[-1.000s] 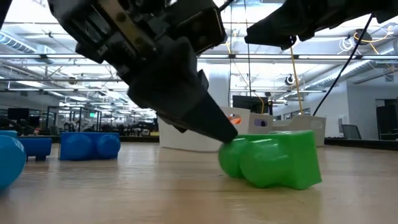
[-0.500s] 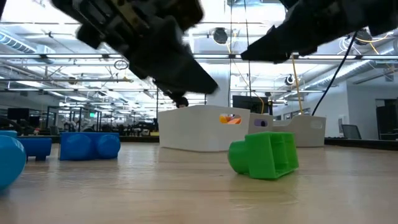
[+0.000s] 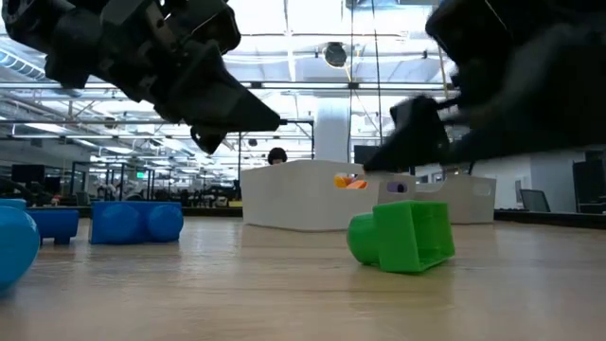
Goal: Pick & Place Toys
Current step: Put the green game piece into the white bin
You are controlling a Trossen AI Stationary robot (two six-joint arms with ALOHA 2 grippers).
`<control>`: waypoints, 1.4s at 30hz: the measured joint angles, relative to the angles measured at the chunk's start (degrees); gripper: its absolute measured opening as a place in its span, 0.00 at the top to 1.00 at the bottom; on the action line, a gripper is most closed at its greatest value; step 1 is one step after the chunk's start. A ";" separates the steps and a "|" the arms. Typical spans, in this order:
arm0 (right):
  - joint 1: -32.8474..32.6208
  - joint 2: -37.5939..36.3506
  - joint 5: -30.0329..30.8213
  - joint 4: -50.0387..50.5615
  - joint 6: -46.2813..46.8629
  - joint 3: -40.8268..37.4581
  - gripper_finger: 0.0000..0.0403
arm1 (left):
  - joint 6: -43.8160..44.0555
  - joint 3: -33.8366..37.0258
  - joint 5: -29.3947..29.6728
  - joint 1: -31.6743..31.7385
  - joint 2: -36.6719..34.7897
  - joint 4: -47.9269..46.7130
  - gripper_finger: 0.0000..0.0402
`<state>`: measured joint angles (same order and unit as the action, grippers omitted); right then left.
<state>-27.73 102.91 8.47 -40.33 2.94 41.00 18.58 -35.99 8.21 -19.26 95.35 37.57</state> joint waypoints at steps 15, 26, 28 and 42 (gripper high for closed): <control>2.87 10.56 -8.77 0.44 -0.58 5.39 0.36 | 1.67 0.00 5.39 0.01 0.11 -0.17 0.91; 3.02 6.43 -8.54 1.99 -0.63 5.08 0.66 | 1.73 0.00 5.41 0.06 0.11 -0.29 0.91; 3.04 2.41 -8.45 2.96 -0.65 5.11 0.66 | 1.48 0.00 5.44 0.06 0.11 -0.18 0.91; 14.21 -18.67 12.11 10.54 -7.58 4.16 0.65 | 1.71 0.00 9.94 0.06 0.11 -0.01 0.91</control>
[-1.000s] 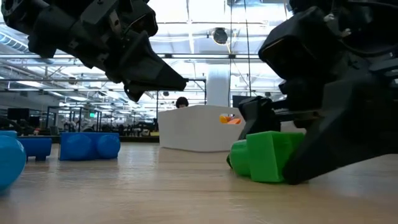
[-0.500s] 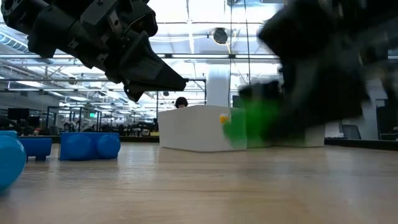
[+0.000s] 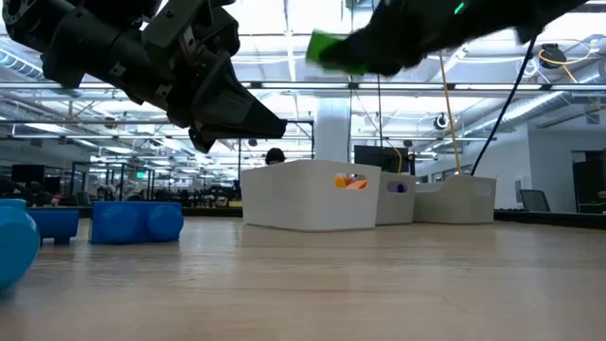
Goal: Pick & Place Toys
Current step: Put the green game piece into the white bin
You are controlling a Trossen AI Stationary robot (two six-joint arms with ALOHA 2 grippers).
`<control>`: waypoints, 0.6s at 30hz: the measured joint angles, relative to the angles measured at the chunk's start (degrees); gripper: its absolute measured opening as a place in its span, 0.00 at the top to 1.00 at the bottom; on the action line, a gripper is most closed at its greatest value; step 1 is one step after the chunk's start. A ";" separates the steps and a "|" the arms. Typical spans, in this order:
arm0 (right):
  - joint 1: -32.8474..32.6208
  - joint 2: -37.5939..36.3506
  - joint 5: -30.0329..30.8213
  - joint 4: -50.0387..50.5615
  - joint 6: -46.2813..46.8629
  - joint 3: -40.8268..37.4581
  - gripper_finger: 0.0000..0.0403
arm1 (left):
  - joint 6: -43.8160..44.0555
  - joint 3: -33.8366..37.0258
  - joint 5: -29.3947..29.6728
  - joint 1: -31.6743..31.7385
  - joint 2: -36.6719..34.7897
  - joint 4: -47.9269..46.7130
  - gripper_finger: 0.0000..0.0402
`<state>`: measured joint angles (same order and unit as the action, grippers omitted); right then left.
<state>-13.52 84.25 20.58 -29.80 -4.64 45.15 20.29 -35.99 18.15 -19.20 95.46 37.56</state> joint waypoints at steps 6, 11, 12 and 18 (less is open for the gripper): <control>10.52 3.65 -2.68 0.12 5.64 -2.26 0.62 | 0.02 0.00 0.00 0.00 0.00 0.00 0.91; 14.79 7.58 -4.27 -0.22 13.82 -3.55 0.49 | 0.03 -0.02 0.00 0.00 0.00 -0.02 0.91; 14.89 8.00 -4.30 -0.12 14.22 -3.57 0.47 | -0.04 -0.02 0.00 0.00 0.00 -0.02 0.91; 12.74 7.36 -4.39 -0.91 9.95 -3.55 0.32 | 1.88 -0.02 0.00 0.00 0.00 -0.02 0.91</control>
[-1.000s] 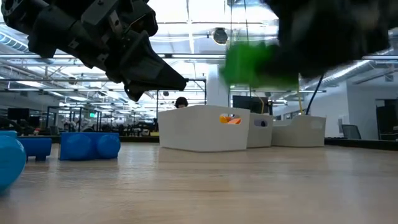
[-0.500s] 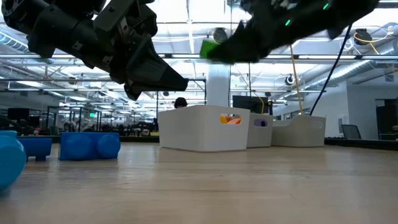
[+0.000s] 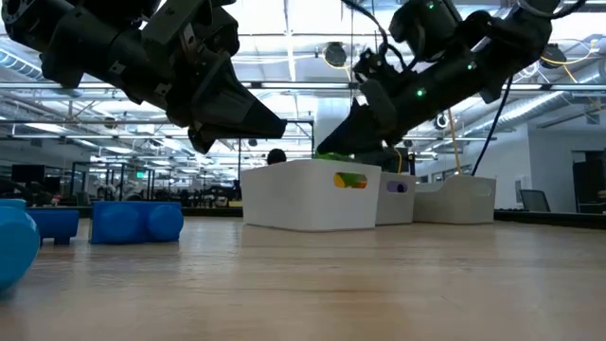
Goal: Pick & Place Toys
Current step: Put the green game piece into the white bin, then put the blue game piece into the white bin
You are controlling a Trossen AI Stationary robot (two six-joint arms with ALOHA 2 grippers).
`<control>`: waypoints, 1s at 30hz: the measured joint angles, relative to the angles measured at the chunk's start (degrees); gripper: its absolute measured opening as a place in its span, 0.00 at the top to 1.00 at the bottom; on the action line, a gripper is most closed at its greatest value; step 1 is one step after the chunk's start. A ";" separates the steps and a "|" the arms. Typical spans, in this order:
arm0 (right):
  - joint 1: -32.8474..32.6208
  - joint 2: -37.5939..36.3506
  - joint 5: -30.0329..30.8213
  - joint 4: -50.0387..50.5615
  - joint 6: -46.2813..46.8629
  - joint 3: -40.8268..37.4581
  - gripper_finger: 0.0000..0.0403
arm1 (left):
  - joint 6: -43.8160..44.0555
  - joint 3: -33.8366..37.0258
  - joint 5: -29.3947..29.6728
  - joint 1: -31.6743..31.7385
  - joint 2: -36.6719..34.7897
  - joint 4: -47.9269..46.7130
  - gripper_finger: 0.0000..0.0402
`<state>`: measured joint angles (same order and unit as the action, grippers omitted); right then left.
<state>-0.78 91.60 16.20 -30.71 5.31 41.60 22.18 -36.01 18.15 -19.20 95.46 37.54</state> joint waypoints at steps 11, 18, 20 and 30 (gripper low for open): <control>-11.43 -7.03 0.07 -0.12 -1.72 0.02 0.26 | 16.37 -0.31 -6.03 0.45 -5.63 -22.11 0.79; -17.01 -7.71 0.38 -0.24 -6.10 0.02 0.30 | 25.01 -0.29 -8.58 -0.46 -7.80 -34.65 0.53; -17.49 -7.66 0.40 -0.13 -6.43 0.02 0.31 | 27.58 -0.37 -12.29 -0.44 -7.93 -36.16 0.45; -16.94 -7.71 0.49 0.23 -5.82 0.02 0.32 | 28.26 -0.10 -21.20 -1.19 -7.68 -39.77 0.23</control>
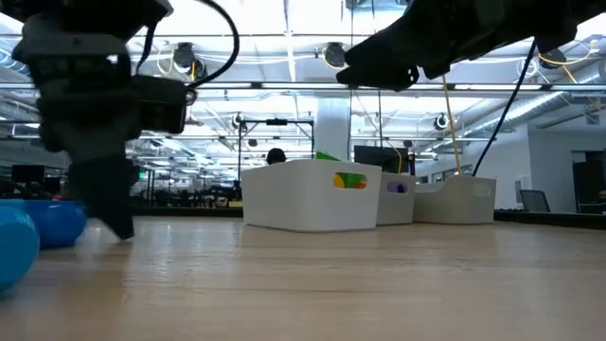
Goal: Pick & Place Toys
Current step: Put the blue game piece into the white bin
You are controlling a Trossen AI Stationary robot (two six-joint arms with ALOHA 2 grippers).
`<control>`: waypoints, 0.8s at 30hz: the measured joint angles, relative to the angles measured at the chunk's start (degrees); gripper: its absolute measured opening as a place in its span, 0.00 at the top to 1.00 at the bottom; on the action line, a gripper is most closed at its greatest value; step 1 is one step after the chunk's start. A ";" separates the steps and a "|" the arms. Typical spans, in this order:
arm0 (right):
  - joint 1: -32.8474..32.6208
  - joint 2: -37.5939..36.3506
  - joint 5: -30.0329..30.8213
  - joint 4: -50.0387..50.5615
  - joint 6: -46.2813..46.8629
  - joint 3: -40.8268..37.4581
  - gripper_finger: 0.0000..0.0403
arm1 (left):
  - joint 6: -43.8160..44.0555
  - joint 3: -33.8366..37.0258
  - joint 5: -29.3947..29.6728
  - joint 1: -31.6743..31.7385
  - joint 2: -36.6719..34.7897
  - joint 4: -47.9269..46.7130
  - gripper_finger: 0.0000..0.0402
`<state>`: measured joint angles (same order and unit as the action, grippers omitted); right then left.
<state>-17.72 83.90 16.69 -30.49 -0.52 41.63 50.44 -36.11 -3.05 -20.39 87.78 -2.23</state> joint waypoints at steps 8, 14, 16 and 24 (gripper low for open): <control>0.02 0.02 -0.02 0.84 0.02 0.00 0.33 | -1.83 -2.57 4.24 -0.96 -3.01 -4.62 0.23; 0.03 0.02 -0.04 2.05 0.05 0.00 0.33 | 6.04 -10.42 5.00 -7.08 -3.47 -26.04 0.23; 0.04 0.02 -0.05 2.34 0.06 0.00 0.33 | 10.40 -11.78 3.02 -9.85 -3.47 -30.93 0.23; 0.04 0.02 -0.24 2.41 1.34 0.00 0.34 | 20.13 -11.96 0.96 -21.79 -3.42 -38.09 0.23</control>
<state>-17.67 83.92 16.45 -28.08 0.82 41.63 70.57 -48.07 -2.09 -42.18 84.36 -40.32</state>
